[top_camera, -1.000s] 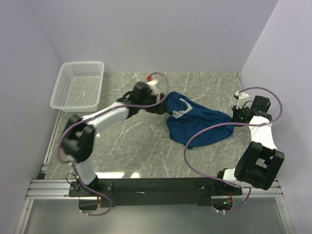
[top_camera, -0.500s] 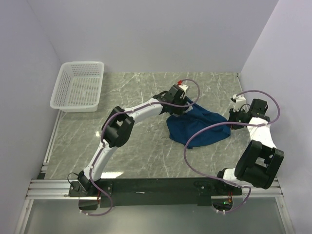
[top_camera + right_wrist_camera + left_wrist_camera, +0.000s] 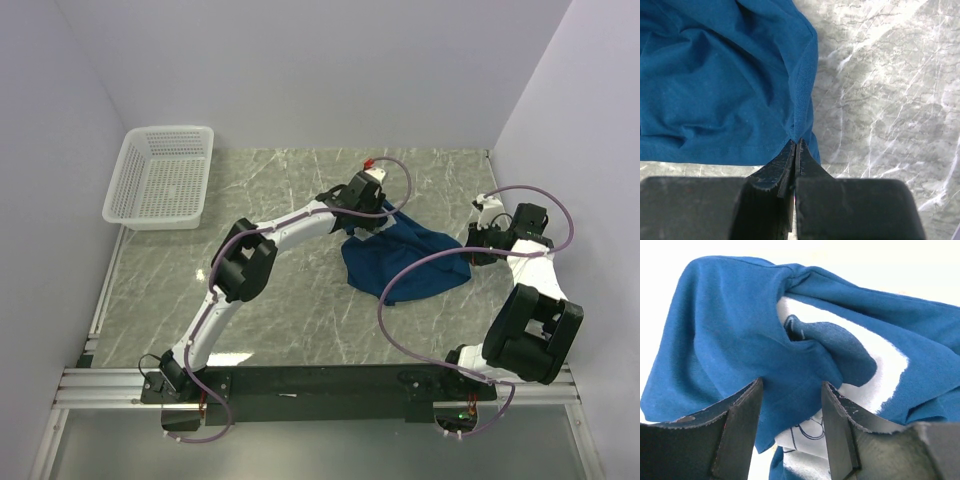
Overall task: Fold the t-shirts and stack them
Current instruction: Flatten the tshirt out
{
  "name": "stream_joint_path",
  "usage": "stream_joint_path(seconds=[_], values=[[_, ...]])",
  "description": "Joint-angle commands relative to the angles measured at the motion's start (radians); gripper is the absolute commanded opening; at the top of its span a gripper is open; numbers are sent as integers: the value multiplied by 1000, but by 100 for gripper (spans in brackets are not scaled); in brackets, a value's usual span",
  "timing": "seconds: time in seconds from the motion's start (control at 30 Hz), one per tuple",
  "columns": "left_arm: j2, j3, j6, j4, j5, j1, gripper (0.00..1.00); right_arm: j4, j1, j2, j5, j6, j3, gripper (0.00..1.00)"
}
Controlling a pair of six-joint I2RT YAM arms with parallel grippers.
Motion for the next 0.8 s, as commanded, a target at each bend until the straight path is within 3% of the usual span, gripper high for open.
stream_joint_path(seconds=[0.0, 0.63, 0.77], values=[[-29, 9, 26, 85, 37, -20, 56, 13, -9, -14, -27, 7, 10, 0], [71, 99, 79, 54, -58, -37, 50, 1, -9, 3, -42, 9, 21, 0], [88, 105, 85, 51, -64, -39, 44, -8, -9, -1, -47, 7, 28, 0]])
